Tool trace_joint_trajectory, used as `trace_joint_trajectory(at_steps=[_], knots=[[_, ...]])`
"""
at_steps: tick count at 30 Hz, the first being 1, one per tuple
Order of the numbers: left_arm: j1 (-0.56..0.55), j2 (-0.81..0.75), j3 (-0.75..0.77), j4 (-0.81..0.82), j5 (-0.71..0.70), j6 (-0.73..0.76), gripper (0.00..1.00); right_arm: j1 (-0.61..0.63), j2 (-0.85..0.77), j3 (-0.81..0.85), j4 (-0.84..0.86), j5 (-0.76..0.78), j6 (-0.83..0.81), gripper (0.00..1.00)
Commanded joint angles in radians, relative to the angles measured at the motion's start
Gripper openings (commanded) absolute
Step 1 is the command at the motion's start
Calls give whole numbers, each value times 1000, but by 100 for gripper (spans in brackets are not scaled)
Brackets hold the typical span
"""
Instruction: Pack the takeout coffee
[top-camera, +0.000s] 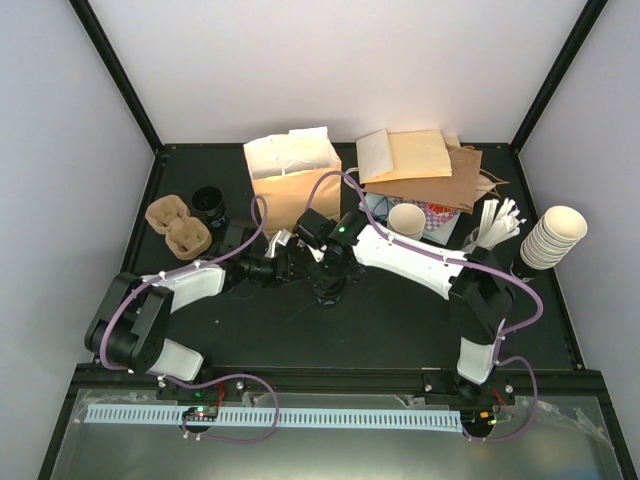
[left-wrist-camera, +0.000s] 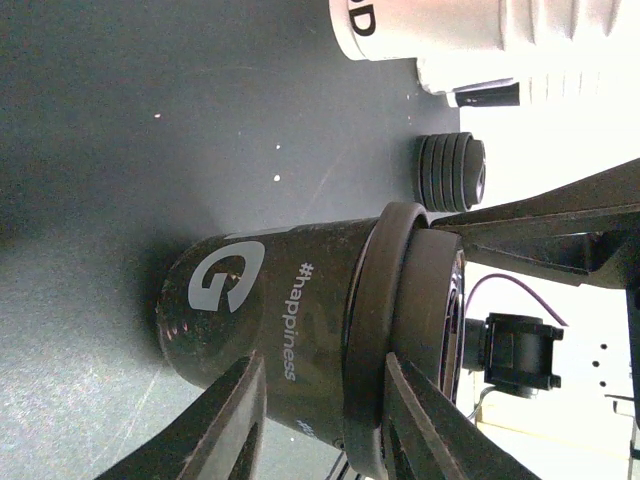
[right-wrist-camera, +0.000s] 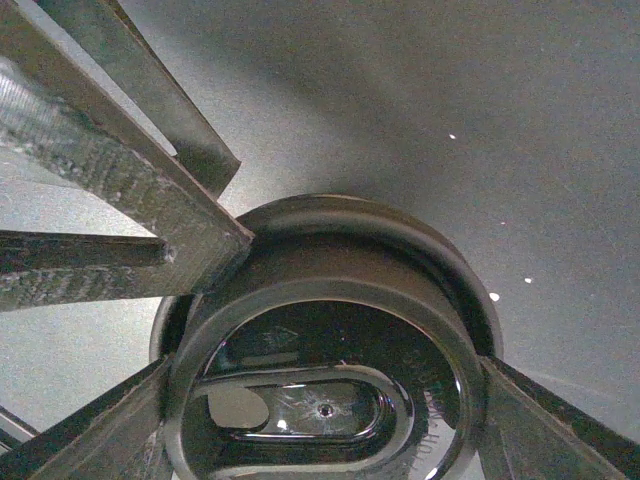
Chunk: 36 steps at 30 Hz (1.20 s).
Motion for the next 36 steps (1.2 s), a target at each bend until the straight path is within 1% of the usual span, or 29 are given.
trace_joint_trajectory(at_steps=[1, 6, 8, 12, 14, 16, 19, 22, 27, 30, 33, 36], knots=[[-34, 54, 33, 1, -57, -5, 34, 5, 3, -39, -23, -71, -13, 77], [-40, 94, 45, -9, -76, -16, 34, 10, 6, -48, -18, -77, -24, 77], [-40, 93, 54, -11, -80, -19, 36, 10, 6, -54, -18, -72, -24, 77], [-42, 88, 79, -37, -100, -3, 36, 11, -5, -81, -5, -74, -19, 77], [-47, 113, 110, -109, -136, 20, 35, 11, -6, -94, 0, -76, -11, 77], [-47, 149, 123, -172, -156, 32, 31, 11, -2, -108, 5, -84, -3, 77], [-47, 167, 100, -198, -167, 23, 28, 11, 7, -121, -2, -95, 12, 77], [-50, 137, 62, -217, -215, 14, 28, 9, 12, -130, -13, -113, 22, 77], [-92, 97, -23, -150, -228, -52, 28, 9, 5, -154, -25, -129, 27, 76], [-130, 81, -27, -151, -252, -64, 28, 9, -10, -177, -21, -134, 28, 75], [-131, 70, -16, -157, -251, -66, 29, 11, -17, -194, -17, -127, 26, 73], [-129, -15, -18, -117, -275, -81, 32, 20, -51, -207, -2, -97, 12, 72]])
